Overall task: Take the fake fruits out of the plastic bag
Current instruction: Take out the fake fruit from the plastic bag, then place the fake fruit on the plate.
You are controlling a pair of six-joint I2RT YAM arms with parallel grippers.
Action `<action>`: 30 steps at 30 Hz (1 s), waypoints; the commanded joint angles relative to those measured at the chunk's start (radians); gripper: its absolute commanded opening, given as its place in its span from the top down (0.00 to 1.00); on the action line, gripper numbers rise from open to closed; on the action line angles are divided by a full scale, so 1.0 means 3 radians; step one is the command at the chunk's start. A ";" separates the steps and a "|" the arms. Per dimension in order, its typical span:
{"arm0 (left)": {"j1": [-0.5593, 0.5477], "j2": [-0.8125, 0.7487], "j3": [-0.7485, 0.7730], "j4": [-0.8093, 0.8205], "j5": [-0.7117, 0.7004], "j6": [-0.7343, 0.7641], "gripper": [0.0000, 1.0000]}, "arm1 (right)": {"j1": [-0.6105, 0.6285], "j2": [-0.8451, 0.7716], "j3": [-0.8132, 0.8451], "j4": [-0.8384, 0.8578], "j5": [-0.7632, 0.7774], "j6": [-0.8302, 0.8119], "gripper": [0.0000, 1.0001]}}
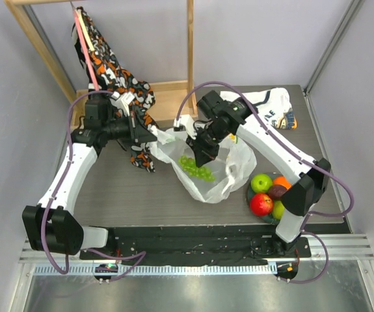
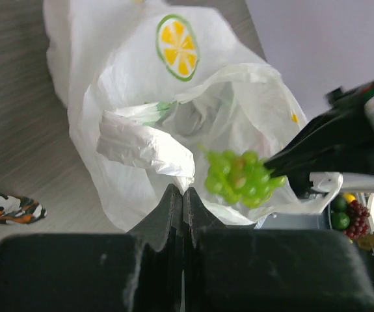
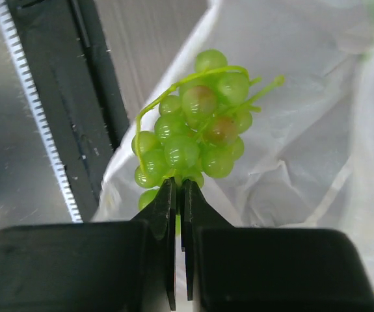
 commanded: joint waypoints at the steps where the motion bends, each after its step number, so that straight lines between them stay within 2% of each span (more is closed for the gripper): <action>1: -0.0052 0.0161 0.0328 0.0334 0.0082 -0.0262 1.00 | 0.0018 0.0248 0.0191 -0.0109 -0.0474 -0.0183 0.99; 5: -0.0063 0.0218 0.0339 0.0329 -0.0010 -0.0278 1.00 | 0.0013 0.0407 0.1023 -0.0190 -0.0434 -0.0163 0.99; 8: -0.0063 0.0167 0.0262 0.0324 -0.0071 -0.0242 1.00 | -0.0109 0.0336 0.1382 -0.0170 -0.0296 -0.0101 0.99; 12: -0.0063 0.0100 0.0114 0.0308 -0.0081 -0.0217 1.00 | -0.0411 0.0091 0.1481 -0.0201 -0.0061 -0.0132 0.99; 15: -0.0063 0.0115 0.0103 0.0308 -0.0071 -0.0232 1.00 | -0.0881 -0.0134 0.1333 -0.0293 0.0062 -0.0132 0.99; 19: -0.0063 0.0161 0.0195 0.0308 -0.0051 -0.0237 1.00 | -0.1392 -0.0497 0.0782 -0.0614 0.0358 -0.0310 0.99; 20: -0.0058 0.0172 0.0210 0.0308 -0.0051 -0.0222 1.00 | -0.1540 -0.0726 0.0633 -0.0696 0.0526 -0.0402 0.99; 25: -0.0063 0.0208 0.0282 0.0308 -0.0015 -0.0166 1.00 | -0.1649 -0.1687 -0.0640 -0.0774 0.1297 -0.0750 0.99; 27: -0.0063 0.0213 0.0287 0.0308 0.0005 -0.0181 1.00 | -0.1669 -0.1878 -0.1139 -0.0779 0.1519 -0.0914 0.99; 30: -0.0068 0.0197 0.0287 0.0308 0.0031 -0.0196 1.00 | -0.1761 -0.2159 -0.1566 -0.0773 0.1795 -0.1021 0.99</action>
